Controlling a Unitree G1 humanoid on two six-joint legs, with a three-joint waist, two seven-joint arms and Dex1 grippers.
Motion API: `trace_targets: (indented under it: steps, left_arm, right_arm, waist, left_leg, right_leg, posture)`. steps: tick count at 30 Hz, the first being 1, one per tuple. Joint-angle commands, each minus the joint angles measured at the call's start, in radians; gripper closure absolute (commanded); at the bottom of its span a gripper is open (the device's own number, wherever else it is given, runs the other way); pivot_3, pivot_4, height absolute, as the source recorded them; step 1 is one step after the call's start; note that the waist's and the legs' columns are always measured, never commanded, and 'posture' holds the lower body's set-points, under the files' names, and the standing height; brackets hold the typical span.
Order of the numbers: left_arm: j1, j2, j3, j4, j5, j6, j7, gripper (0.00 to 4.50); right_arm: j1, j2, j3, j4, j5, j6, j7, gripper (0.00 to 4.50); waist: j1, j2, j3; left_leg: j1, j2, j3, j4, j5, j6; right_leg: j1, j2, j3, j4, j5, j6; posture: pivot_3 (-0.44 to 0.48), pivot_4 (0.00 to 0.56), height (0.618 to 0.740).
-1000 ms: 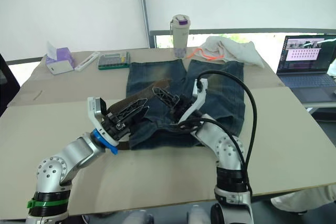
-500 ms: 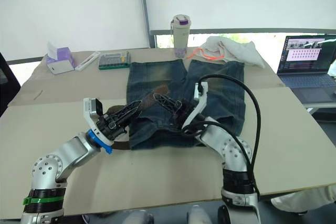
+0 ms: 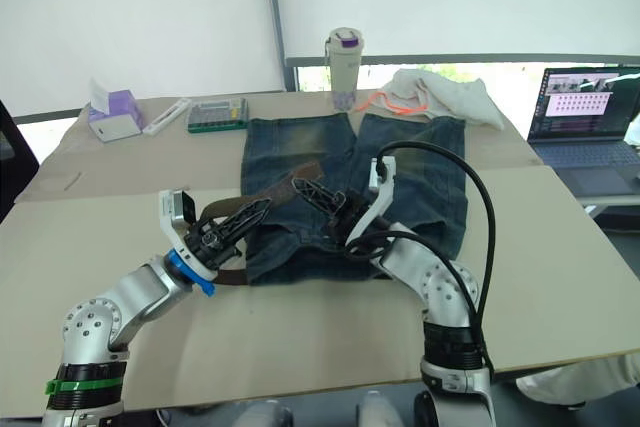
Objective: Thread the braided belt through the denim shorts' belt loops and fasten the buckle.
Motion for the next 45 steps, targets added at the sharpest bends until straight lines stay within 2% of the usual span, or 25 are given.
trace_targets:
  steps: [1, 2, 4, 7, 9, 12, 15, 26, 34, 39, 45]
  left_arm:
    - [0.008, -0.004, 0.028, -0.014, 0.035, -0.021, -0.006, 4.50]
    - [0.010, -0.004, 0.033, -0.011, 0.041, -0.023, -0.004, 4.50]
    - [0.012, 0.010, 0.050, -0.005, 0.051, -0.019, -0.014, 4.50]
    - [-0.002, 0.051, 0.077, 0.024, 0.093, -0.010, -0.017, 4.50]
    - [-0.009, 0.071, 0.089, 0.038, 0.111, -0.006, -0.020, 4.50]
    - [0.008, 0.137, 0.112, 0.025, 0.148, 0.019, -0.038, 4.50]
    - [0.033, 0.176, 0.120, 0.003, 0.171, 0.038, -0.048, 4.50]
    - [0.107, 0.210, 0.131, -0.055, 0.137, 0.101, -0.002, 4.50]
    - [0.119, 0.214, 0.127, -0.074, 0.118, 0.117, 0.026, 4.50]
    - [0.126, 0.233, 0.110, -0.076, 0.106, 0.147, 0.054, 4.50]
    - [0.145, 0.244, 0.091, -0.082, 0.110, 0.173, 0.074, 4.50]
  right_arm:
    - [-0.011, -0.006, 0.001, -0.038, -0.010, -0.035, 0.054, 3.65]
    - [-0.004, -0.021, 0.004, -0.051, -0.012, -0.031, 0.079, 3.45]
    - [0.017, -0.071, 0.013, -0.072, -0.071, -0.046, 0.117, 2.71]
    - [0.063, -0.227, 0.083, -0.125, -0.229, -0.102, 0.277, 1.69]
    - [0.084, -0.309, 0.134, -0.149, -0.311, -0.140, 0.370, 1.69]
    - [0.110, -0.471, 0.270, -0.163, -0.580, -0.306, 0.481, 1.69]
    - [0.124, -0.539, 0.353, -0.118, -0.766, -0.450, 0.531, 1.69]
    - [0.157, -0.528, 0.442, 0.040, -1.127, -0.778, 0.538, 1.69]
    - [0.163, -0.521, 0.428, 0.093, -1.231, -0.878, 0.547, 1.69]
    - [0.173, -0.507, 0.434, 0.081, -1.235, -0.864, 0.569, 1.69]
    - [0.225, -0.521, 0.450, 0.029, -1.208, -0.740, 0.638, 1.69]
  waist:
    - [0.000, 0.000, 0.000]
    - [0.000, 0.000, 0.000]
    - [0.003, 0.000, 0.000]
    - [0.007, 0.000, 0.000]
    - [0.008, 0.000, 0.000]
    - [0.004, -0.001, 0.001]
    - [0.001, -0.001, 0.001]
    - [0.021, -0.004, 0.003]
    - [0.026, -0.004, 0.003]
    - [0.026, -0.005, 0.003]
    - [0.027, -0.005, 0.003]
  left_leg:
    - [0.000, 0.000, 0.000, 0.000, 0.000, 0.000]
    - [0.000, 0.000, 0.000, 0.000, 0.000, 0.000]
    - [0.000, 0.000, 0.000, 0.000, 0.000, 0.000]
    - [0.000, 0.000, 0.000, 0.000, 0.000, 0.000]
    - [0.000, -0.001, 0.001, 0.000, 0.000, 0.000]
    - [0.000, -0.001, 0.001, 0.000, 0.000, 0.000]
    - [0.000, 0.000, 0.001, -0.002, 0.000, -0.001]
    - [0.000, -0.001, -0.001, -0.004, 0.003, -0.005]
    - [0.000, -0.001, 0.000, -0.004, 0.003, -0.006]
    - [0.000, -0.001, 0.000, -0.004, 0.003, -0.006]
    - [0.001, -0.001, -0.001, -0.004, 0.003, -0.006]
  right_leg:
    - [0.000, 0.000, 0.000, 0.000, 0.000, 0.000]
    - [0.000, 0.000, 0.000, 0.000, 0.000, 0.000]
    - [0.000, 0.000, 0.000, 0.000, 0.000, 0.000]
    - [0.000, 0.000, 0.000, -0.001, 0.000, 0.000]
    - [0.000, -0.001, -0.001, -0.001, -0.001, 0.001]
    - [0.000, 0.000, -0.001, -0.001, -0.005, 0.009]
    - [0.000, 0.000, -0.001, -0.001, -0.006, 0.009]
    - [0.000, -0.002, 0.000, -0.001, -0.005, 0.008]
    - [0.000, -0.002, 0.000, -0.001, -0.003, 0.005]
    - [0.000, -0.002, 0.000, -0.001, -0.001, 0.001]
    - [0.000, -0.002, -0.001, -0.001, -0.001, 0.001]
  posture:
    - [0.000, 0.150, 0.740]
    - [0.000, 0.150, 0.740]
    - [0.000, 0.150, 0.740]
    - [0.000, 0.150, 0.740]
    - [0.000, 0.150, 0.740]
    - [0.000, 0.150, 0.740]
    - [0.000, 0.150, 0.740]
    - [0.000, 0.150, 0.740]
    - [0.000, 0.150, 0.740]
    - [0.000, 0.150, 0.740]
    - [0.000, 0.150, 0.740]
